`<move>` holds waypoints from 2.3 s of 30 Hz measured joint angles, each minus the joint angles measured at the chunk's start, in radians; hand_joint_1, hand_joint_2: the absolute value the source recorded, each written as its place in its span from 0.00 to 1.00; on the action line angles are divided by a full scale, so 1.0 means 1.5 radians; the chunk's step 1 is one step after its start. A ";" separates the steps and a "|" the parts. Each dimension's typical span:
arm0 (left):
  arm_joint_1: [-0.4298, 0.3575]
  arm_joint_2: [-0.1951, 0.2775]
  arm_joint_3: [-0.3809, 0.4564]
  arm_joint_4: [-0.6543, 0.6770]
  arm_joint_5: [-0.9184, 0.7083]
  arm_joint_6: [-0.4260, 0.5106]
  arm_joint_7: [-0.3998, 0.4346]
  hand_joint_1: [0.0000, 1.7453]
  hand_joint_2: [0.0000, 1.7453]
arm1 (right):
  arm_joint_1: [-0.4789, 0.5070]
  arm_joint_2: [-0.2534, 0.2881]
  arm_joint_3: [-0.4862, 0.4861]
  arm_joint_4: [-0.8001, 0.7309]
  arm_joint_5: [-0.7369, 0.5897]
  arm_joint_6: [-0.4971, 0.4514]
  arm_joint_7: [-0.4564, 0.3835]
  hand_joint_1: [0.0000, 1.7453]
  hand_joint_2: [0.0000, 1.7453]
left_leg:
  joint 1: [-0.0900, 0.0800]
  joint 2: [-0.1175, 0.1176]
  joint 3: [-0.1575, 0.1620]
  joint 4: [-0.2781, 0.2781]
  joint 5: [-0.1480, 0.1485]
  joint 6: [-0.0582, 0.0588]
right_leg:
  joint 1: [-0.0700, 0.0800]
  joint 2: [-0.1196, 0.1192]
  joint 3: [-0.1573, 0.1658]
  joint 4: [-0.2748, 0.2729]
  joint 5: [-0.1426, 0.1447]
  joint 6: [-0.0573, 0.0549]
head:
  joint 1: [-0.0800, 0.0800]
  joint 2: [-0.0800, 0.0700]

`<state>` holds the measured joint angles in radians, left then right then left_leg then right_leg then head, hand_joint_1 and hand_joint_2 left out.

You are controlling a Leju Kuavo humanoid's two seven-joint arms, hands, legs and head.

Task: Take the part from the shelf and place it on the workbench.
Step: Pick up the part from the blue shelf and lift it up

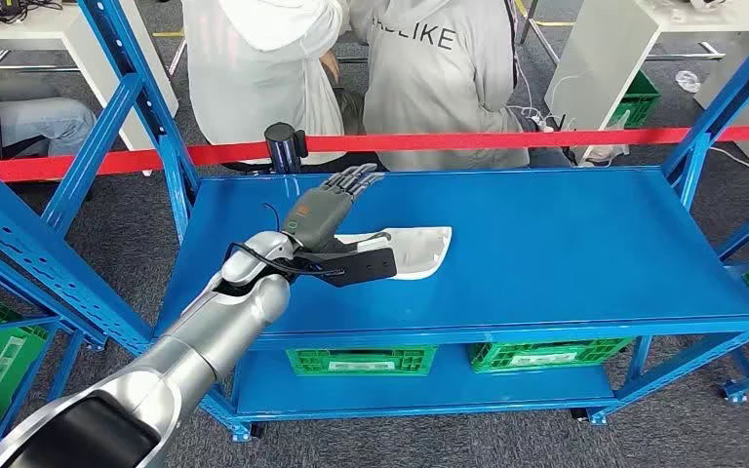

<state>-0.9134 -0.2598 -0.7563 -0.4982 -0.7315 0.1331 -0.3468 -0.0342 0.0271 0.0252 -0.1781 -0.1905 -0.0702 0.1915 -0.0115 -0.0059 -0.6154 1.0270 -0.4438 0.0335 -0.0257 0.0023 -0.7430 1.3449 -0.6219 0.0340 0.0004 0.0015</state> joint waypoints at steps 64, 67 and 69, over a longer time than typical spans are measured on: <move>0.105 -0.007 -0.078 -0.108 0.127 0.008 -0.027 0.00 0.00 | 0.000 0.000 -0.006 0.000 -0.006 -0.011 0.000 0.00 0.00 | 0.010 -0.003 0.008 -0.001 -0.007 -0.021 | -0.004 -0.001 0.112 -0.221 0.096 -0.001 | -0.006 0.000; 0.105 -0.007 -0.078 -0.128 0.131 0.008 -0.022 0.00 0.00 | 0.000 0.000 -0.006 0.000 -0.006 -0.011 0.000 0.00 0.00 | 0.010 -0.003 0.008 -0.001 -0.007 -0.021 | -0.004 -0.001 0.112 -0.221 0.096 -0.001 | -0.006 0.000; 0.105 -0.007 -0.078 -0.137 0.132 0.008 -0.021 0.00 0.00 | 0.000 0.000 -0.006 0.000 -0.006 -0.011 0.000 0.00 0.00 | 0.010 -0.003 0.008 -0.001 -0.007 -0.021 | -0.004 -0.001 0.112 -0.221 0.096 -0.001 | -0.006 0.000</move>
<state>-0.7561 -0.2697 -0.8732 -0.7041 -0.5338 0.1453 -0.3778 -0.0337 0.0271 0.0164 -0.1781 -0.2003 -0.0866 0.1915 0.0028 -0.0105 -0.6036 1.0260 -0.4538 0.0017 -0.0317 0.0001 -0.5744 1.0130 -0.4777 0.0332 -0.0088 0.0015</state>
